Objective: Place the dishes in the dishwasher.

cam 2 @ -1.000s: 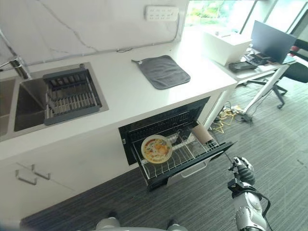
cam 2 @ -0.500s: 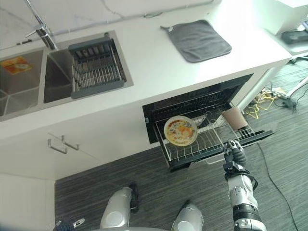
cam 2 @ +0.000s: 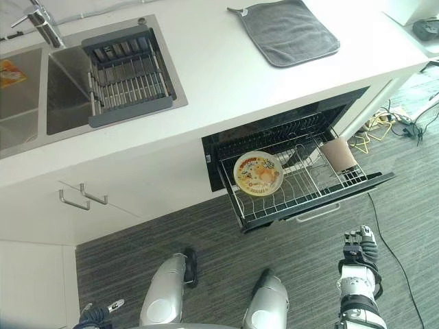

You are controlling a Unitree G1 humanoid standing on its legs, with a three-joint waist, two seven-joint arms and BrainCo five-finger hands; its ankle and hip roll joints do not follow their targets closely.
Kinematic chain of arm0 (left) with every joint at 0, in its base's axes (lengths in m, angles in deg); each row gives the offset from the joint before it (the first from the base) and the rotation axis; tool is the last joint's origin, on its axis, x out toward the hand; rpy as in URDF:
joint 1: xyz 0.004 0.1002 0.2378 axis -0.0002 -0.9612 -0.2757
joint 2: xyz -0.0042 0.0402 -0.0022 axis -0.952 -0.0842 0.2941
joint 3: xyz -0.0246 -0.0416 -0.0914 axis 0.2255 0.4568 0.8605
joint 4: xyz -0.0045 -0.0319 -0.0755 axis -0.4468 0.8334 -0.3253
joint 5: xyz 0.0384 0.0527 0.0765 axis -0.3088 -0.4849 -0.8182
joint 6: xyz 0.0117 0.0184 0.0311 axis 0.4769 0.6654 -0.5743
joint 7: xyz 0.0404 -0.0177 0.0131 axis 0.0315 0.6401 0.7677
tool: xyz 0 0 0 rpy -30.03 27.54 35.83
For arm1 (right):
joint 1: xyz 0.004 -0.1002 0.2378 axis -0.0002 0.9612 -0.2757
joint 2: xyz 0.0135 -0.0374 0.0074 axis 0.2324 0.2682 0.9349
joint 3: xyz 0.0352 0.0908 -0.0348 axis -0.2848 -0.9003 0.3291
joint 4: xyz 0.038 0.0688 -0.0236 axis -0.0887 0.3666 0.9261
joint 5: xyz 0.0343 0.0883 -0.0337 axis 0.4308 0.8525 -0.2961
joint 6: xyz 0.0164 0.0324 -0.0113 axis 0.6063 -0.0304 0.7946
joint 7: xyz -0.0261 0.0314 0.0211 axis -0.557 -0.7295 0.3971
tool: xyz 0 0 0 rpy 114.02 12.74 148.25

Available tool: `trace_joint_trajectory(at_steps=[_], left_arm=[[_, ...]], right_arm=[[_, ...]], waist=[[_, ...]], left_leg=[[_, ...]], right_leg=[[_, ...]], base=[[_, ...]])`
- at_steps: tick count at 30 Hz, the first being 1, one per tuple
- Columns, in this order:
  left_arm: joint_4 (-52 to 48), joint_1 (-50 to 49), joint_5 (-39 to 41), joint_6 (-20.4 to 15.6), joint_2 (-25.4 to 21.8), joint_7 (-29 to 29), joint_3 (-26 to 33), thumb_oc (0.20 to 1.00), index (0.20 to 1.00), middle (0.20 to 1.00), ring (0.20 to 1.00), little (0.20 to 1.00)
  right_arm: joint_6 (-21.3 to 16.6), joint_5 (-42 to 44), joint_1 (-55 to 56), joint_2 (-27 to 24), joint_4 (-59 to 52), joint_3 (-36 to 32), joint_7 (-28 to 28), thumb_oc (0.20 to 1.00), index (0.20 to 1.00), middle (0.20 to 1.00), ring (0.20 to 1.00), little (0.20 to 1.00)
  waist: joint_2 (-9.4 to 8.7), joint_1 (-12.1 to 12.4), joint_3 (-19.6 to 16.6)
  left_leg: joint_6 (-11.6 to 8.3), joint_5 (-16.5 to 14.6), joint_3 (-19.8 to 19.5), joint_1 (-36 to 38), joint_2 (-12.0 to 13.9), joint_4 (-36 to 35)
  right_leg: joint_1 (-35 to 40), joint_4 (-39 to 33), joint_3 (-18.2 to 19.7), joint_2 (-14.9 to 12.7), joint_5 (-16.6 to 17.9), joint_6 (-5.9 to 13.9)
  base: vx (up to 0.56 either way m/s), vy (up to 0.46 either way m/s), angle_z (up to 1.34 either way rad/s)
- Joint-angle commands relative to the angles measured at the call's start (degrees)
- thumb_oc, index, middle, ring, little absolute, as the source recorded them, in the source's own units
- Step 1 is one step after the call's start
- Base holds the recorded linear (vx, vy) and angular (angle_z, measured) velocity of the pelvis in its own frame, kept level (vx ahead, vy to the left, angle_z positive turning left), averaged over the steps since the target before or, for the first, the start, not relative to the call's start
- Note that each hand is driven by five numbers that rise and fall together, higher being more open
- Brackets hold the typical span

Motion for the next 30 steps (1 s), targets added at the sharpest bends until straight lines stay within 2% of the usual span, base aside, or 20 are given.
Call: trace_joint_trajectory(at_steps=[1, 4, 6, 8, 9, 10, 11, 12, 21, 30], left_arm=[[0.46, -0.18, 1.88, 0.0, -2.38, 1.08, -2.12, 1.0, 1.0, 1.0, 1.0, 1.0], [0.61, 0.42, 1.93, 0.17, -2.78, 0.94, -2.26, 1.0, 1.0, 1.0, 1.0, 1.0], [0.47, 1.06, 2.01, 0.61, -3.04, 0.94, -2.79, 1.0, 1.0, 1.0, 1.0, 1.0], [0.9, 1.68, 2.07, 0.64, -3.02, 0.9, -3.37, 1.0, 1.0, 1.0, 1.0, 1.0], [1.29, 2.08, 1.8, 0.49, -3.02, 0.78, -3.57, 1.0, 1.0, 1.0, 1.0, 1.0], [1.6, 2.29, 1.81, 0.44, -3.01, 0.87, -3.98, 1.0, 1.0, 1.0, 1.0, 1.0], [1.63, 2.39, 1.88, 0.51, -2.94, 1.09, -4.36, 1.0, 1.0, 1.0, 1.0, 1.0], [1.87, 2.27, 1.84, 0.39, -2.91, 1.11, -4.54, 1.0, 1.0, 1.0, 1.0, 1.0], [0.34, 1.52, 0.96, 1.56, -3.45, 0.69, -5.58, 1.0, 1.0, 1.0, 1.0, 1.0], [-1.29, 1.44, 1.15, 2.15, -3.47, -0.14, -7.48, 1.0, 1.0, 1.0, 1.0, 1.0]], right_arm=[[-1.79, 0.01, -1.13, -3.22, -1.95, -2.36, -1.52, 0.2, 0.2, 0.2, 0.2, 0.2], [0.25, -0.31, -1.84, -3.67, 0.19, -1.92, -2.95, 0.2, 0.2, 0.2, 0.2, 0.2], [2.87, 0.39, -3.14, -4.01, 2.31, -1.16, -4.36, 0.2, 0.2, 0.2, 0.2, 0.2], [4.88, 0.61, -4.7, -4.16, 5.56, -0.08, -5.52, 0.2, 0.2, 0.2, 0.2, 0.2], [6.16, 1.04, -5.74, -4.37, 7.52, 0.41, -6.34, 0.2, 0.2, 0.2, 0.2, 0.2], [7.23, 1.44, -6.95, -4.53, 9.24, 1.04, -6.6, 0.2, 0.2, 0.2, 0.2, 0.2], [8.03, 1.86, -8.06, -4.71, 10.29, 1.56, -6.67, 0.2, 0.2, 0.2, 0.2, 0.2], [9.03, 1.91, -8.79, -5.0, 10.96, 1.87, -6.53, 0.2, 0.2, 0.2, 0.2, 0.2], [12.59, -1.89, -15.63, -8.7, 15.89, 4.03, -5.55, 0.2, 0.2, 0.2, 0.2, 0.2], [15.34, -6.64, -23.06, -13.73, 15.98, 6.9, -5.62, 0.2, 0.2, 0.2, 0.2, 0.2]], waist=[[-0.03, 1.12, -0.87], [-0.12, 1.32, -0.95], [0.07, 1.59, -0.95], [0.48, 2.01, -1.04], [0.66, 2.28, -0.87], [1.05, 2.62, -1.09], [1.34, 2.91, -0.92], [1.6, 3.13, -1.09], [4.03, 4.42, -0.57], [5.39, 4.93, 0.42]], left_leg=[[-3.77, 5.21, -4.43, 5.73, 2.04, -7.79], [-3.8, 5.12, -4.46, 5.38, 2.06, -7.59], [-3.75, 4.98, -4.61, 4.93, 1.97, -7.28], [-4.11, 3.57, -5.3, 4.79, 1.89, -6.57], [-3.61, 4.67, -4.91, 4.18, 1.75, -6.66], [-4.01, 3.44, -5.55, 4.54, 1.64, -6.43], [-3.54, 4.46, -5.17, 4.0, 1.49, -6.53], [-4.01, 3.09, -5.72, 4.39, 1.39, -6.18], [-3.36, 2.31, -6.51, 2.92, -0.38, -5.34], [-3.26, 2.21, -6.71, 1.62, -1.09, -4.87]], right_leg=[[-1.21, -0.11, -0.09, -1.06, 4.66, -0.75], [-1.64, -0.11, 0.02, -1.02, 4.81, -0.62], [-2.22, 0.3, 0.12, -1.11, 4.68, -0.64], [-2.74, 1.62, 0.89, -1.24, 3.39, 0.06], [-3.33, 1.52, 0.31, -1.59, 4.33, -0.61], [-3.3, 2.32, 0.89, -1.66, 3.19, 0.12], [-3.81, 2.25, 0.24, -2.08, 4.06, -0.57], [-3.59, 2.93, 0.82, -2.05, 2.81, 0.17], [-6.84, 6.52, 2.63, -3.22, 1.35, 0.08], [-9.03, 8.21, 3.86, -3.77, 0.46, -0.37]], base=[[0.0, 0.0, 0.0], [0.0, 0.0, 0.0], [0.03, -0.003, 0.0], [0.03, -0.001, -0.01], [0.0, 0.0, 0.0], [-0.06, -0.003, 0.02], [0.09, -0.012, 0.04], [0.03, -0.001, 0.06], [0.02, 0.013, 0.04], [0.01, 0.018, -0.03]])
